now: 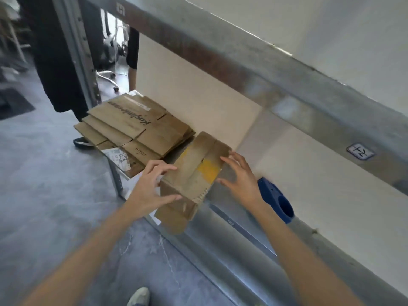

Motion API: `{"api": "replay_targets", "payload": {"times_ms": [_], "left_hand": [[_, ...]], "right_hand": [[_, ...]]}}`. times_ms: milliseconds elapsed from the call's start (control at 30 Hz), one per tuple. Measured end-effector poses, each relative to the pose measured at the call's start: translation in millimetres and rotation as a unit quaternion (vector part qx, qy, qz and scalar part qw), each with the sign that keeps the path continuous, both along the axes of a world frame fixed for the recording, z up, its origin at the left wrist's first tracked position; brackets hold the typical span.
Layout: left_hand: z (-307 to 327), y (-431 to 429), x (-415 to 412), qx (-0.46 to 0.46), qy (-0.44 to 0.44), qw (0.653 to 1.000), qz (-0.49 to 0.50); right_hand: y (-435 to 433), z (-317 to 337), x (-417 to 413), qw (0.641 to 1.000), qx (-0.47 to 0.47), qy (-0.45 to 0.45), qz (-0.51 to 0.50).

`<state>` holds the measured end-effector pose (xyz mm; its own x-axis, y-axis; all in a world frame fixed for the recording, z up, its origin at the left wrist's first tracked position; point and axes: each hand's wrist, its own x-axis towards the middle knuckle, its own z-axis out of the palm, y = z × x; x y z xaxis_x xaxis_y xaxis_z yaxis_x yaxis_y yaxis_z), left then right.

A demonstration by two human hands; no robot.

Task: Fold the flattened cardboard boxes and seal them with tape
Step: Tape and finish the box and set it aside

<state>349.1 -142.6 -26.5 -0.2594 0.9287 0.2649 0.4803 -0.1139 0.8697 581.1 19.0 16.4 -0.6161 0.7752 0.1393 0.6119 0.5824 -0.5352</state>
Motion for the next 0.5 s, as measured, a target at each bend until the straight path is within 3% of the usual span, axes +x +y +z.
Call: {"api": "replay_targets", "payload": {"times_ms": [167,333,433,500], "left_hand": [[-1,5,67,0.004,0.048,0.993,0.104],[0,22,141,0.006,0.068,0.976,0.207],[4,34,172,0.000,0.054,0.965,0.258],[8,43,182,-0.003,0.049,0.964,0.263]], "right_hand": [[3,9,37,0.987,-0.102,-0.031,0.120],[11,12,76,0.970,-0.129,-0.053,0.200],[12,10,92,0.957,-0.180,-0.069,0.215],[14,7,97,0.964,-0.182,-0.026,0.190]]}}
